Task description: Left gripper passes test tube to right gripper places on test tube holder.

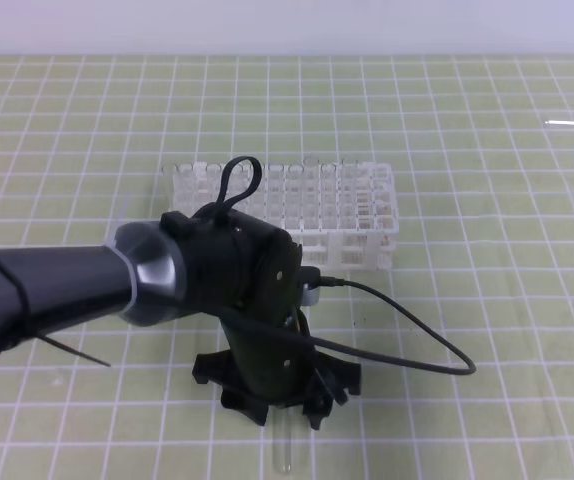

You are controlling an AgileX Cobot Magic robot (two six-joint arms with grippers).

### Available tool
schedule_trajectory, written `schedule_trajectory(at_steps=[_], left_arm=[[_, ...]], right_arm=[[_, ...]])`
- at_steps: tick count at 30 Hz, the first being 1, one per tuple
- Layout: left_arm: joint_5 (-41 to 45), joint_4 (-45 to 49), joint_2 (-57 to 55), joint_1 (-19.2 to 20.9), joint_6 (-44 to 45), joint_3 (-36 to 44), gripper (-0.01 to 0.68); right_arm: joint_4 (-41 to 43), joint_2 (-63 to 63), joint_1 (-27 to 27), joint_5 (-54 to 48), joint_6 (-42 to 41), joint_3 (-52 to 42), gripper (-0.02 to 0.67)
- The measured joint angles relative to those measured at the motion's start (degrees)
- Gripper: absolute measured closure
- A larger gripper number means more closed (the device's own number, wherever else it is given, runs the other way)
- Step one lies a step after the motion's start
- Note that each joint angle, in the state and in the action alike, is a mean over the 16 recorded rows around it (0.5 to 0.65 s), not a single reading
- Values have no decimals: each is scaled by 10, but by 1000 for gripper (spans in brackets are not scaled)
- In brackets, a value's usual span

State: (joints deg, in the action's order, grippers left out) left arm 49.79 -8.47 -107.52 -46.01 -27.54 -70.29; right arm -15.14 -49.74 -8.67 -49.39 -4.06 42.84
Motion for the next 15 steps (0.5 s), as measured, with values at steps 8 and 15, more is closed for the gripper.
schedule_trajectory(at_steps=[8, 15], left_arm=[[3, 6, -12, 0, -1, -2, 268], [10, 27, -20, -4, 0, -4, 336]], right_arm=[[0, 0, -2, 1, 0, 0, 671], [-1, 0, -2, 1, 0, 0, 671]])
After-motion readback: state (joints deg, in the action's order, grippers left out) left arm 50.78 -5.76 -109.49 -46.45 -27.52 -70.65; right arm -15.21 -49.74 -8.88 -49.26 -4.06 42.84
